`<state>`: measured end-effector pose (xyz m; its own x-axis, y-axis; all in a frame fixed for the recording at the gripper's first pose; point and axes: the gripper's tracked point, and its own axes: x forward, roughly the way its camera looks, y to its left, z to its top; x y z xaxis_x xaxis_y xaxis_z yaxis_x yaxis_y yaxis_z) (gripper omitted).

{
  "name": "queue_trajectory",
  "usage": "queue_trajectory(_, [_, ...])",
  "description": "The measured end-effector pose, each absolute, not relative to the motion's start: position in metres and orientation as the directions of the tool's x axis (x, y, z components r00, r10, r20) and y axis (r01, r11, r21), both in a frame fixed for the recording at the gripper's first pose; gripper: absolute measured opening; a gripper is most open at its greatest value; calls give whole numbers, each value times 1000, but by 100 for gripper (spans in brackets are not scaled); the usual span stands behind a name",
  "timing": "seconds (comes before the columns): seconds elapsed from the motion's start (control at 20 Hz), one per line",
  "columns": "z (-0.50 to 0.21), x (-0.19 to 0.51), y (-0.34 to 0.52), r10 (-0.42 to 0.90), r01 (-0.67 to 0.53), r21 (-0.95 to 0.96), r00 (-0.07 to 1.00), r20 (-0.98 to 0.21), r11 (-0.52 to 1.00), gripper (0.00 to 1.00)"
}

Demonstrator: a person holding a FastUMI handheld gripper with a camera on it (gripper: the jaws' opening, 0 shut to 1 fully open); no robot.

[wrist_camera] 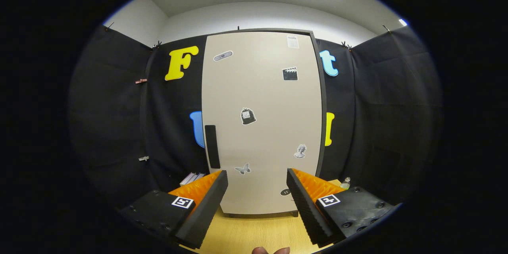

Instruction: Open the shoe cabinet door, grab the shoes and put them into the shoe cabinet, then close the shoe cabinet door.

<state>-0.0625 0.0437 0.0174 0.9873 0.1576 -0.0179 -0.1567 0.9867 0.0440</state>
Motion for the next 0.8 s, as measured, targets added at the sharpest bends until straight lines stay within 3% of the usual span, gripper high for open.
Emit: queue_trajectory(0.8, [22,-68,41,157,-157,59,988,-1,986,97])
